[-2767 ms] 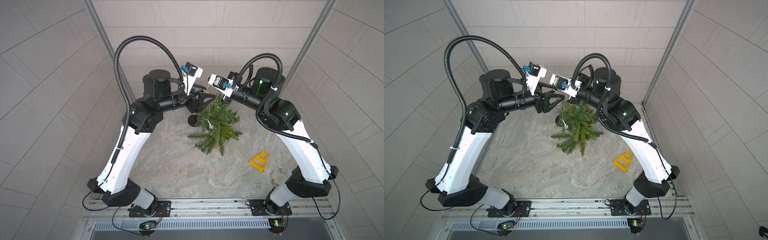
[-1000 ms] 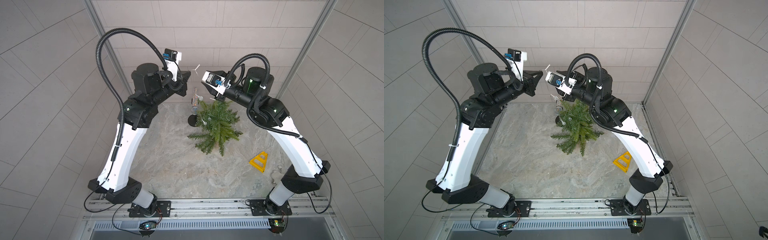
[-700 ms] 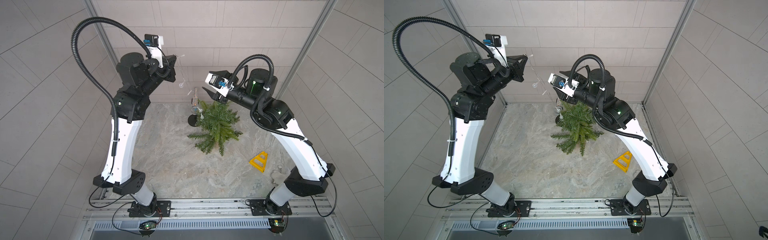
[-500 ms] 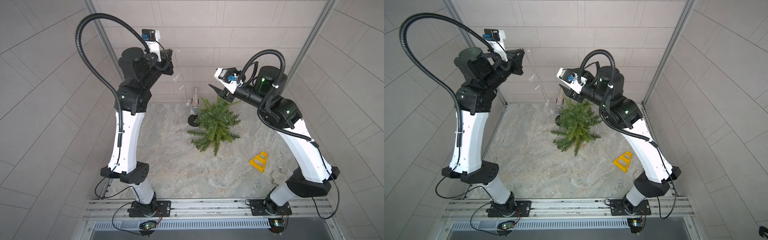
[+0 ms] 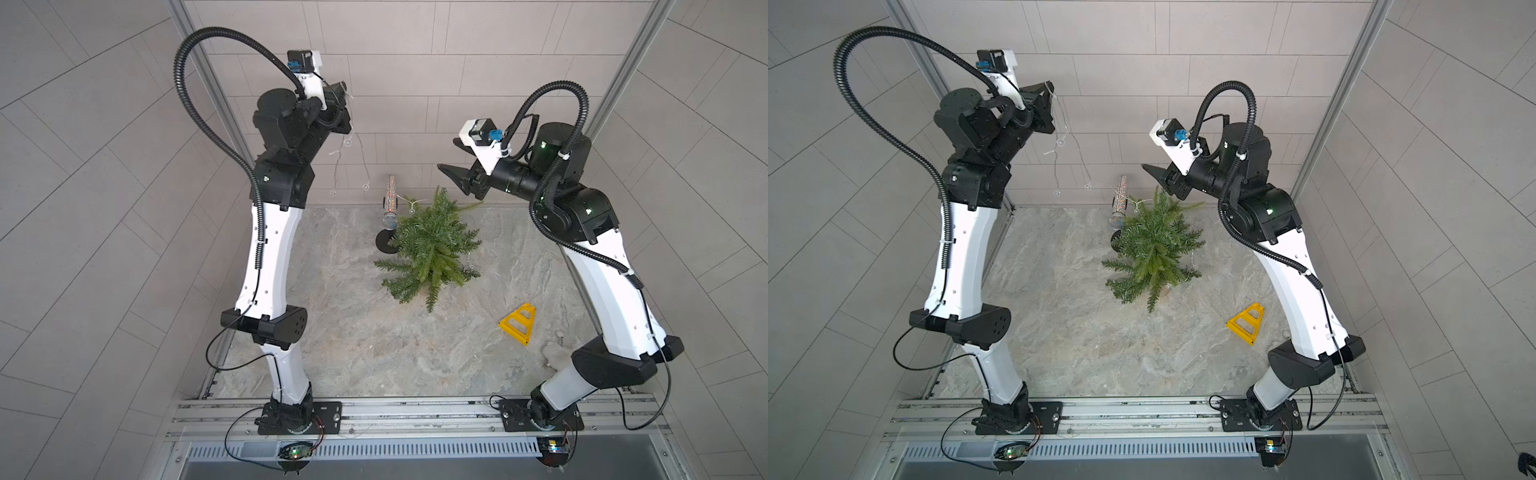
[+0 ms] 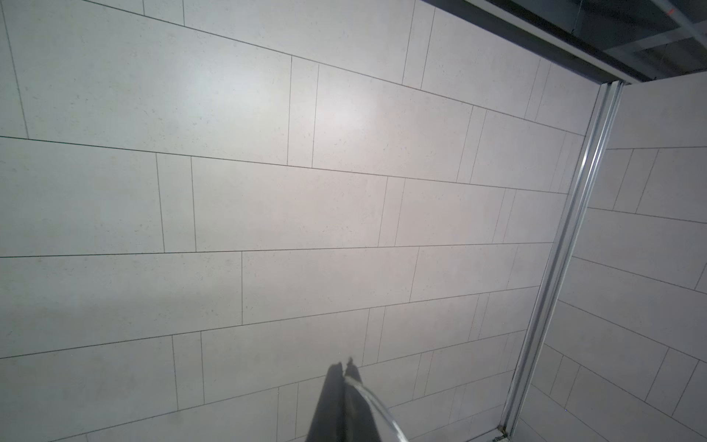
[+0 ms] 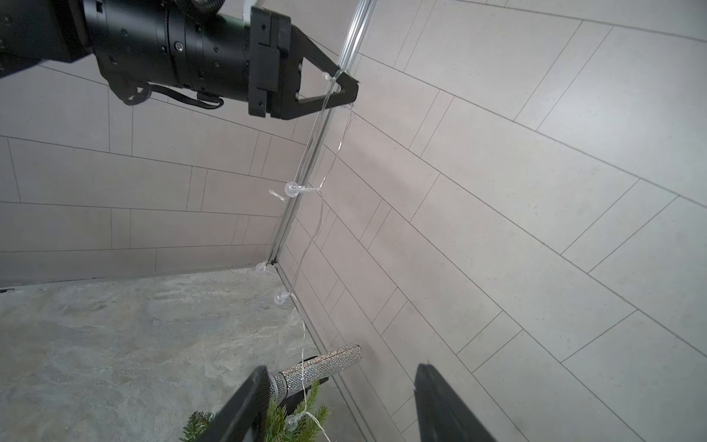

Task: Remove string lights from the small christmas tree
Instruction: Remove the light string from the Christmas tree.

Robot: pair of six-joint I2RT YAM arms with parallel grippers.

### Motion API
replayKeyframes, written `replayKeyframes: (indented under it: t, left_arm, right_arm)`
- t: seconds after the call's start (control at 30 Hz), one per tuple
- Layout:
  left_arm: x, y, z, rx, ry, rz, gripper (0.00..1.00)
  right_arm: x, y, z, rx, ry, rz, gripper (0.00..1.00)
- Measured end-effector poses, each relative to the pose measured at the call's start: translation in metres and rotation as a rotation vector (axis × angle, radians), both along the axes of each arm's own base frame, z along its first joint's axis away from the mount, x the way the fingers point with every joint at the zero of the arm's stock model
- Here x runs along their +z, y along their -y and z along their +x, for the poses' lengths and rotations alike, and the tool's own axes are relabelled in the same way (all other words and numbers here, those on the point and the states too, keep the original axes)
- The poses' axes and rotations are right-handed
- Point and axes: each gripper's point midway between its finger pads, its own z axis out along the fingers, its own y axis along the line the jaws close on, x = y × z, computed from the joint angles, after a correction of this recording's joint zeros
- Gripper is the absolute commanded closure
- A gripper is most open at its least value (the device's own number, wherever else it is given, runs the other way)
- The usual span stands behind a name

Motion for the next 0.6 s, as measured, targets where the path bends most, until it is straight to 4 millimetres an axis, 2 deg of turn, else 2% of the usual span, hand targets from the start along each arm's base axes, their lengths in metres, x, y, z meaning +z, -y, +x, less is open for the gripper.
replayKeyframes:
  t: [0.13,0.27,0.43,0.6]
  left_arm:
    - [0.006,0.006,0.012,-0.033,0.057,-0.045,1.0]
    - [0.015,0.011,0.019,-0.073,0.12,-0.101,1.0]
    - [0.029,0.016,0.021,-0.132,0.202,-0.185,1.0]
    - [0.036,0.017,0.022,-0.17,0.249,-0.242,1.0]
  right_arm:
    - [-0.01,0.011,0.027,0.016,-0.084,0.052,0.39]
    - [-0.025,0.013,0.056,0.056,-0.168,0.101,0.39]
    - [-0.048,-0.002,0.088,0.136,-0.248,0.14,0.39]
    - [-0.061,-0.021,0.115,0.221,-0.293,0.202,0.4]
